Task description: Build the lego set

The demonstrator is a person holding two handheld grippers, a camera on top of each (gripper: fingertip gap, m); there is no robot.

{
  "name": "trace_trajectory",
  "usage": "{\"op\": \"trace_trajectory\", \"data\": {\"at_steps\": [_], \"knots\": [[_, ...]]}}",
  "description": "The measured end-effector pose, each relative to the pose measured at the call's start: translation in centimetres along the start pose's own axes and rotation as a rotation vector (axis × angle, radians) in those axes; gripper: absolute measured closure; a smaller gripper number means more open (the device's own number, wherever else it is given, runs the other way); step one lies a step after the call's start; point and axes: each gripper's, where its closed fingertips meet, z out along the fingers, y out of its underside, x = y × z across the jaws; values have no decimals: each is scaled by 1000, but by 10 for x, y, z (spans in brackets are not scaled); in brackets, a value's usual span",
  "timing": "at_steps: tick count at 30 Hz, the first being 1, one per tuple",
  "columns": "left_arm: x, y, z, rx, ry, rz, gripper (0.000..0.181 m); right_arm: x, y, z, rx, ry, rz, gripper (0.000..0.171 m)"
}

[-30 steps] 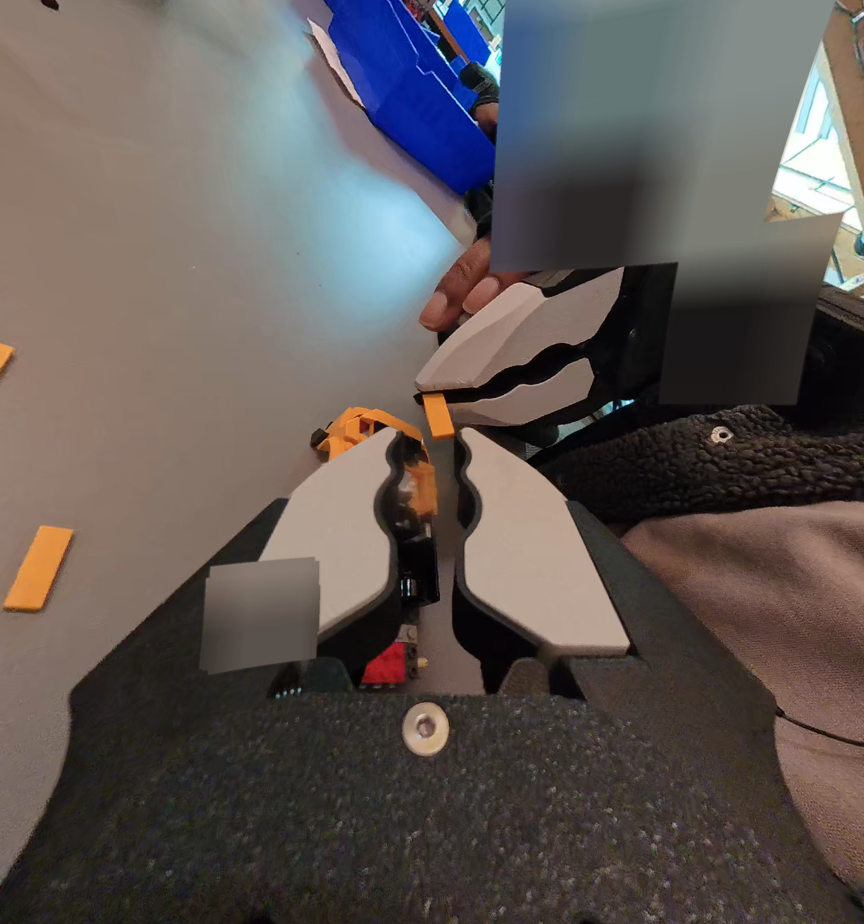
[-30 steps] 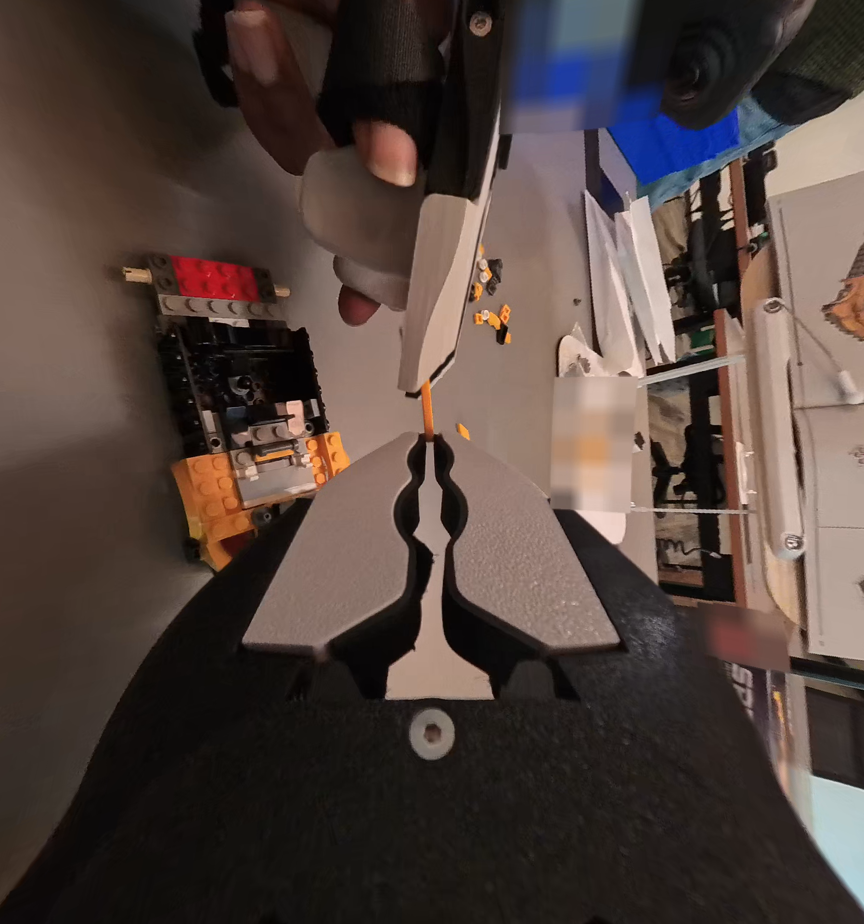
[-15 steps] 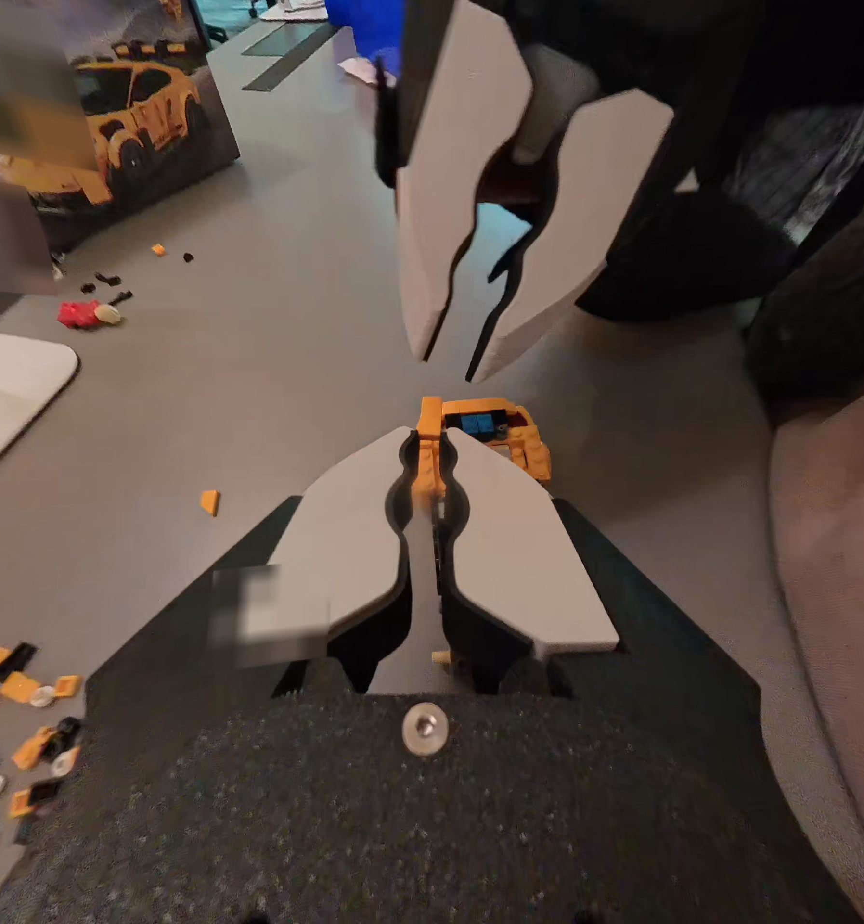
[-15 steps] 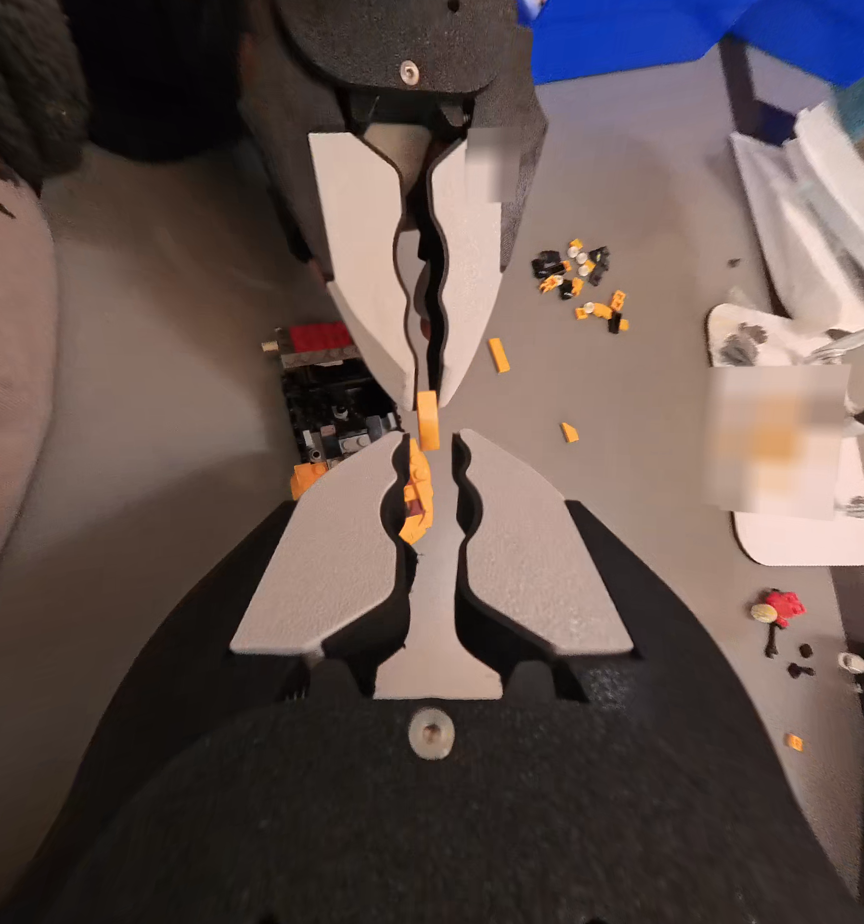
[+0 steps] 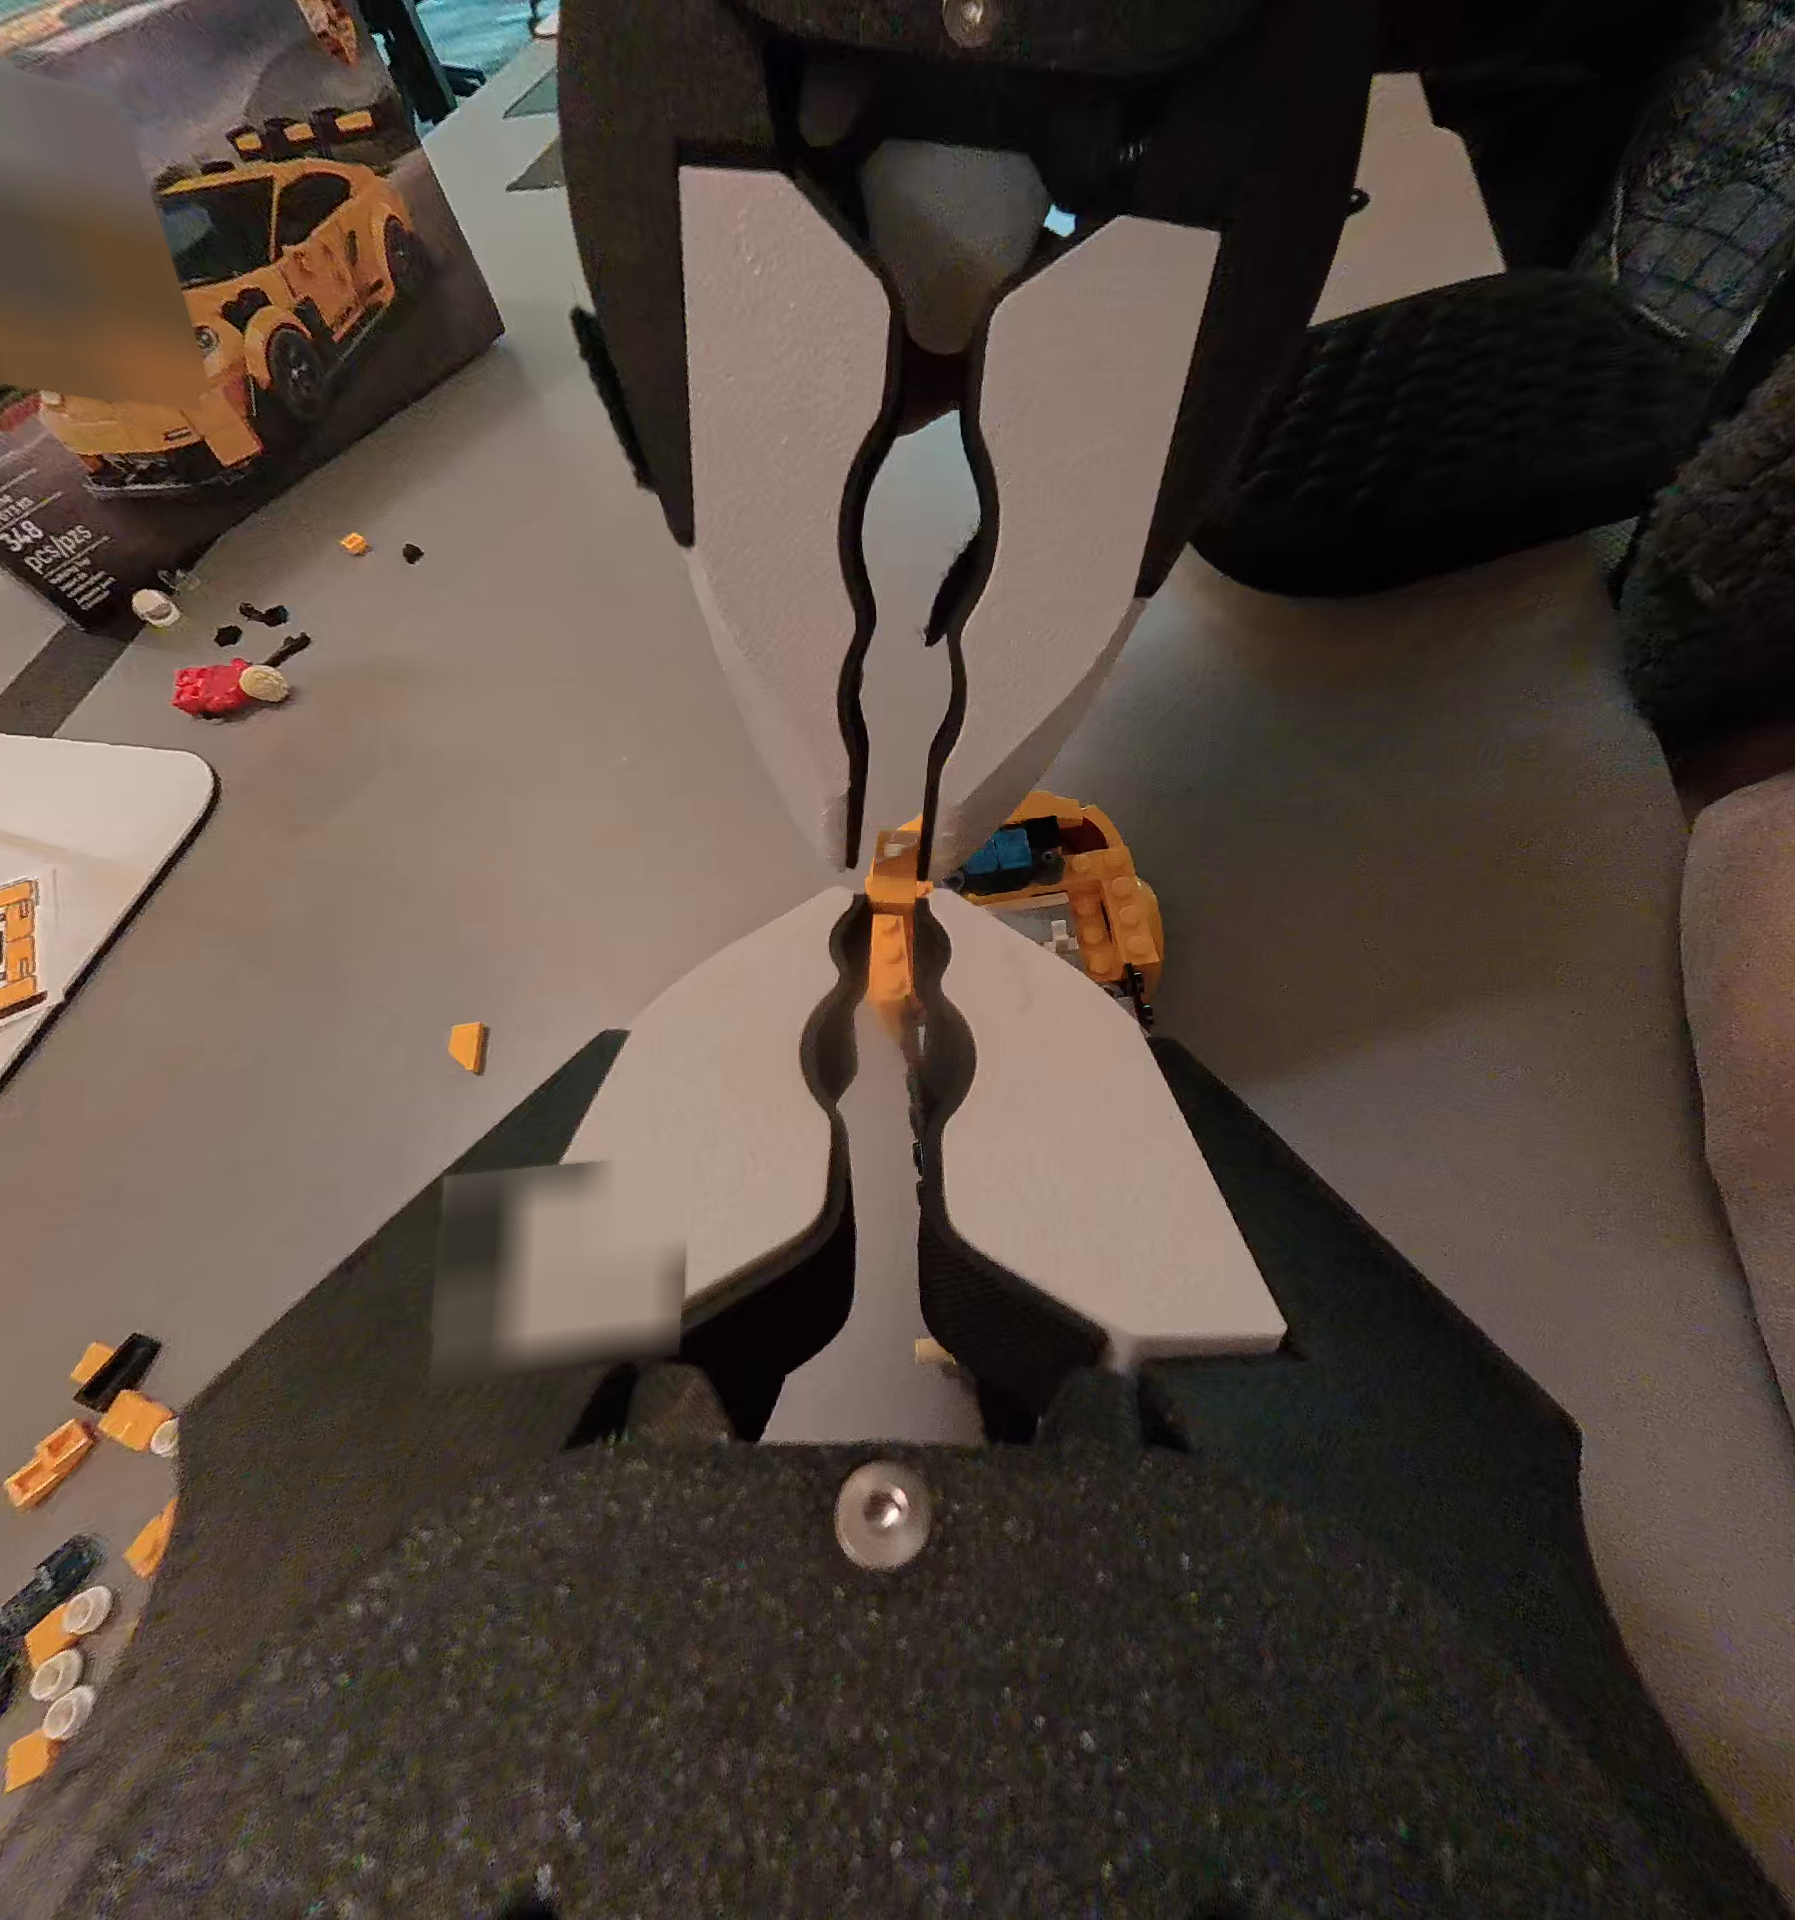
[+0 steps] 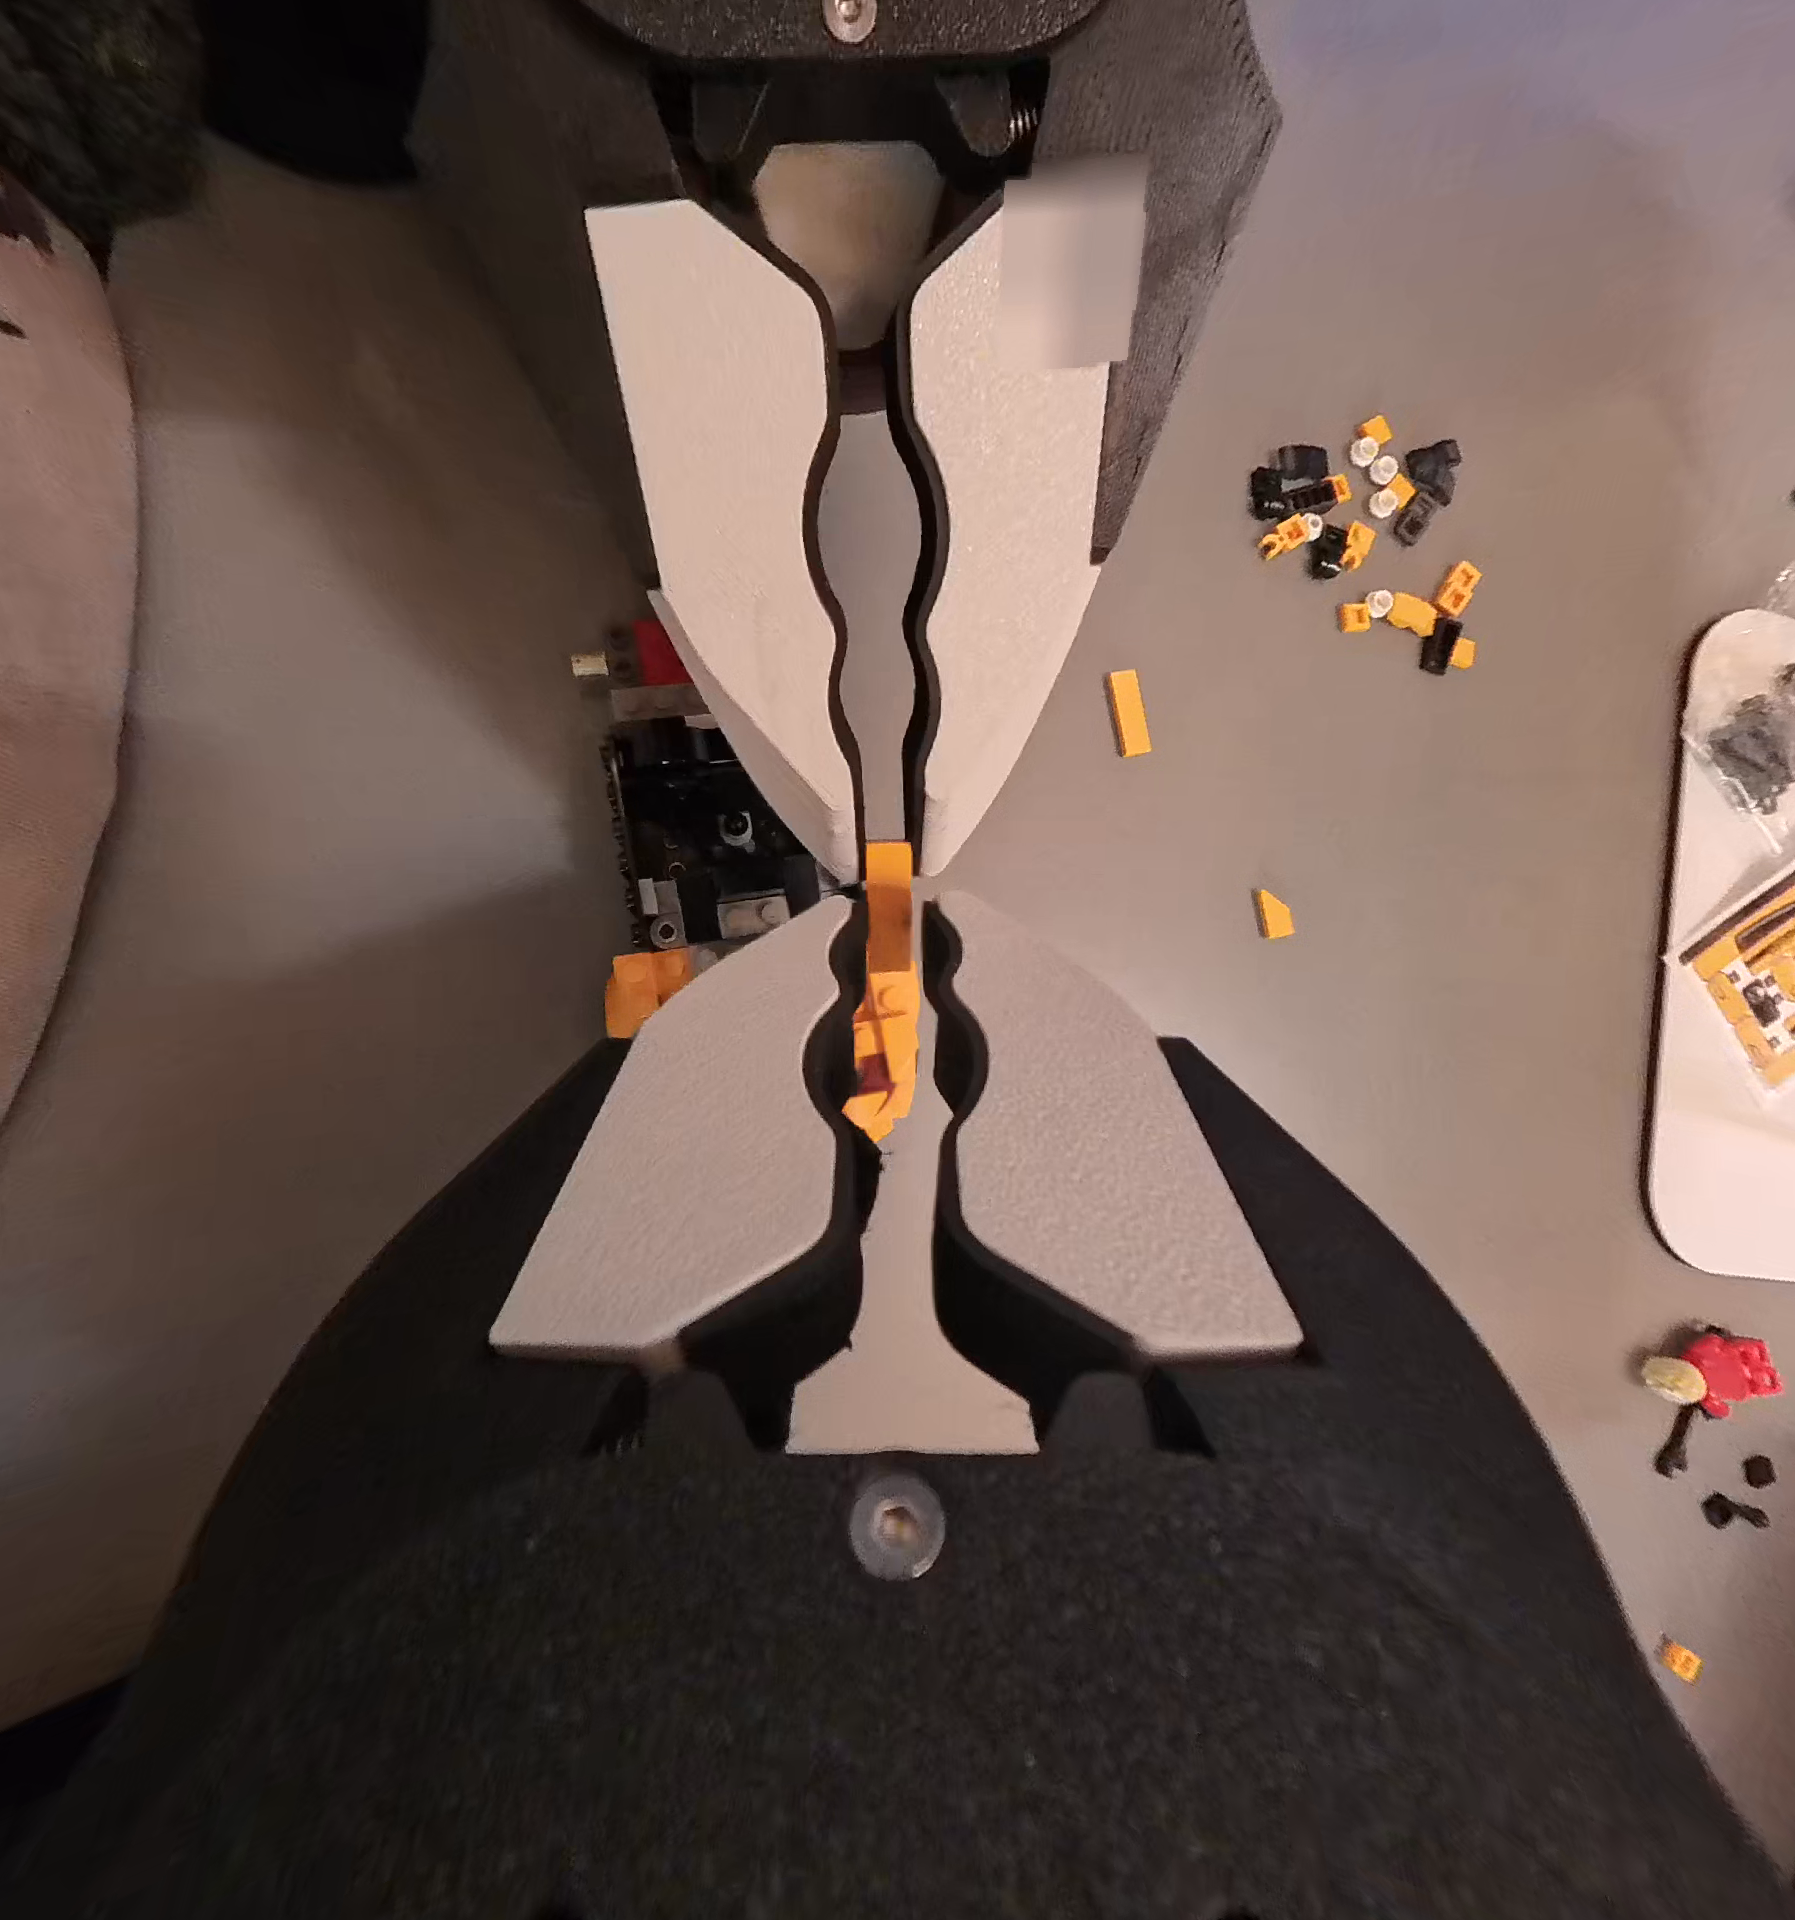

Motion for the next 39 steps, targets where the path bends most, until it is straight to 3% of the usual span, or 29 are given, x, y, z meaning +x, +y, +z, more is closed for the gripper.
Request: {"op": "trace_trajectory", "data": {"at_steps": [6,9,14,39], "knots": [[-3,10,1,-32,18,-37,174,3,5,7,-62,-64,0,163],[0,31,1,-138,89,-117,147,5,22,13,-175,-122,2,163],[3,39,-8,-181,158,-178,135,-2,30,23,-287,-222,7,163],[-14,48,-22,-177,141,-242,139,-8,38,28,-385,-319,-15,159]]}}
